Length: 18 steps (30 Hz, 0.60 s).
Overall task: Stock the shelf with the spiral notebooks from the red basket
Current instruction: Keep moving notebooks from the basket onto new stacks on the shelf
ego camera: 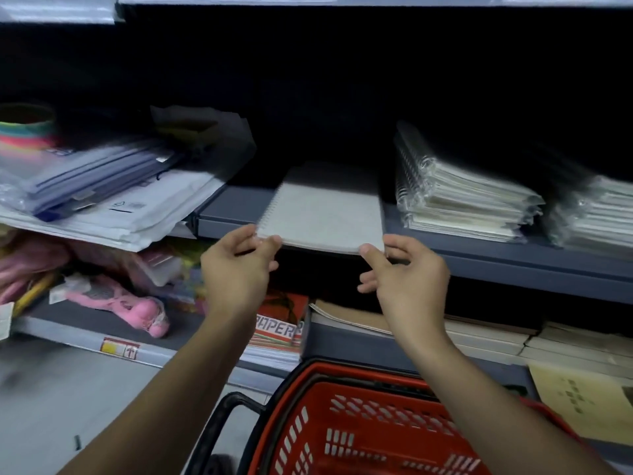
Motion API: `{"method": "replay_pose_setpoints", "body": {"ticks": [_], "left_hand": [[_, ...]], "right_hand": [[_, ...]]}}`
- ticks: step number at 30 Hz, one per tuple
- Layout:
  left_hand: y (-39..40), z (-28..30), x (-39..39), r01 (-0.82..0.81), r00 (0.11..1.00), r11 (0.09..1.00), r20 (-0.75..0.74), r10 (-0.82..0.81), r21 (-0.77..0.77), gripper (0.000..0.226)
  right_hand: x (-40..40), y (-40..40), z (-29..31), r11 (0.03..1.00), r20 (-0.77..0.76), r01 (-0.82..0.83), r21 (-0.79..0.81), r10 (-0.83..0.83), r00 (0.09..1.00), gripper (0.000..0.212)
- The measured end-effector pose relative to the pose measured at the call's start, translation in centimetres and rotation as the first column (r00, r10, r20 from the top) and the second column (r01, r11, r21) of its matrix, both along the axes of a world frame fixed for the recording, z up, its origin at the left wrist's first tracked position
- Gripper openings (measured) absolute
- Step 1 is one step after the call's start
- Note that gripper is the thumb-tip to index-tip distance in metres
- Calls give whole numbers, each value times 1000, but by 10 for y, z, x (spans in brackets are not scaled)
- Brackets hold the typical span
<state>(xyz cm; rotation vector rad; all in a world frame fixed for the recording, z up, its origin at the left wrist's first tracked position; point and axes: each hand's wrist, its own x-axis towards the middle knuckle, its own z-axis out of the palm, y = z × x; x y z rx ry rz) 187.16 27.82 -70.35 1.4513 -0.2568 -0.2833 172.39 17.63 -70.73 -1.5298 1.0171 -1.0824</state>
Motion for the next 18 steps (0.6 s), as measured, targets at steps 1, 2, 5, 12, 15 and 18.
{"method": "replay_pose_setpoints", "body": {"ticks": [1, 2, 5, 12, 15, 18], "left_hand": [[-5, 1, 3, -19, 999, 999, 30, 18, 48, 41], [-11, 3, 6, -40, 998, 995, 50, 36, 90, 43], [-28, 6, 18, -75, 994, 980, 89, 59, 182, 41], [-48, 2, 28, -65, 997, 971, 55, 53, 231, 48], [-45, 1, 22, -21, 999, 981, 40, 13, 194, 53], [-35, 1, 7, 9, 997, 989, 79, -21, 148, 56]], "right_hand": [[5, -6, -1, 999, -34, 19, -38, -20, 999, 37], [9, -13, -1, 997, -79, 34, -74, -40, 996, 38], [24, -32, -2, 982, -212, 91, -164, -125, 969, 38], [39, -51, -8, 952, -287, 173, -251, -244, 926, 45], [36, -45, -10, 960, -226, 150, -237, -205, 952, 49], [21, -35, -10, 971, -154, 92, -222, -128, 980, 53]]}}
